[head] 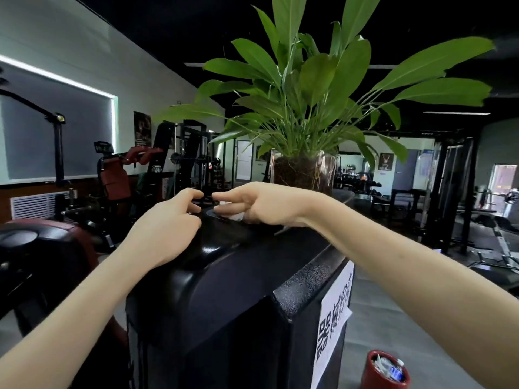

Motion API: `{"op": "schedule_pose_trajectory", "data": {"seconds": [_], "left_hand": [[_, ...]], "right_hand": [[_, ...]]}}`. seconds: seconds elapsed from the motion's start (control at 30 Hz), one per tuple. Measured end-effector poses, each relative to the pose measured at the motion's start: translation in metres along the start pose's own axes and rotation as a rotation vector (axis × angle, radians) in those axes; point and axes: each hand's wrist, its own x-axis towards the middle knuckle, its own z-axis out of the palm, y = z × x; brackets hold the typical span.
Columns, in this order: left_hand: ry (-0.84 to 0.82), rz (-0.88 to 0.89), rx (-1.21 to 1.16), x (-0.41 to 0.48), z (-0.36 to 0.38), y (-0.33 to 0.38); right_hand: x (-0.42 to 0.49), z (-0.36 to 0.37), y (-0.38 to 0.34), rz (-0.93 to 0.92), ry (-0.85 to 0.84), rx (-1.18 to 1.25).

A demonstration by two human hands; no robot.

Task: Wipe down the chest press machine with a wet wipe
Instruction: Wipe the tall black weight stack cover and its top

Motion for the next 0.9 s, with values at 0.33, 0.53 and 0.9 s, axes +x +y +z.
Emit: {"op": "schedule_pose_trajectory", "data": {"seconds": [0.33,0.53,0.9], "left_hand": [[0.053,-0.006,-0.151,-0.008,-0.005,-0.009],[0.013,0.044,-0.445,-0.039,-0.010,-0.023],[0.125,0.063,-0.669,-0.082,-0.018,-0.042]], "right_hand": [[-0.055,0.000,0.025,0.019,0.261,-0.330],[-0.052,0.036,0.018,-0.073,0.632,-0.300],[-0.032,0.080,-0.040,-0.184,0.538,-0.360]]}}
